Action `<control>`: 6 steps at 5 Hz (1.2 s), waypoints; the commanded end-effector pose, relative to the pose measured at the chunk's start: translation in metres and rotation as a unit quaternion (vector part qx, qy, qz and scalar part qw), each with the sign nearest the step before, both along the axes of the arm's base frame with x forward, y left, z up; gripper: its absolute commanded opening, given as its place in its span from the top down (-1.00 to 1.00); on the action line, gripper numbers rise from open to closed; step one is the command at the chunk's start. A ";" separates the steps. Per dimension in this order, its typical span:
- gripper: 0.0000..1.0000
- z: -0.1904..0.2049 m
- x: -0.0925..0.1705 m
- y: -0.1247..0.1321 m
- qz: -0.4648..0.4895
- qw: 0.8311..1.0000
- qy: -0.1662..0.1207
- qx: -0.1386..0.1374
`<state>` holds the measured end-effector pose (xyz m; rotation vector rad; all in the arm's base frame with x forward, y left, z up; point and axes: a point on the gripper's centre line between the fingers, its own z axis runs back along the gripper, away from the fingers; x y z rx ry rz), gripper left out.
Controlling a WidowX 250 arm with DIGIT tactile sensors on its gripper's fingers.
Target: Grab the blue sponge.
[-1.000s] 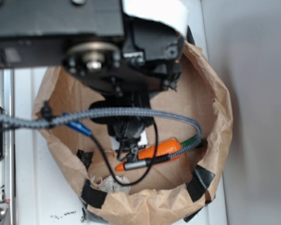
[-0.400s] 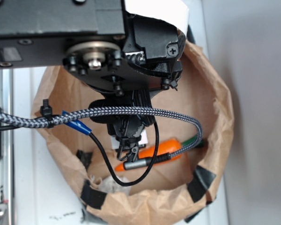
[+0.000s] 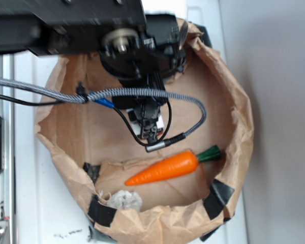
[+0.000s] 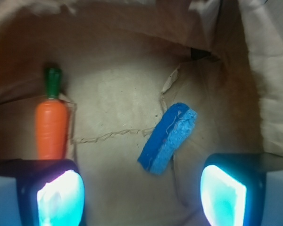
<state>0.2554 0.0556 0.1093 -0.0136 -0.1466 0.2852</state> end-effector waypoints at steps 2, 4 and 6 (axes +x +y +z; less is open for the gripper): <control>-1.00 -0.026 0.017 0.041 0.044 0.999 -0.022 -0.003; -1.00 -0.023 0.004 0.065 0.201 0.977 0.021 -0.066; -1.00 -0.051 -0.002 0.073 0.220 0.970 -0.022 -0.102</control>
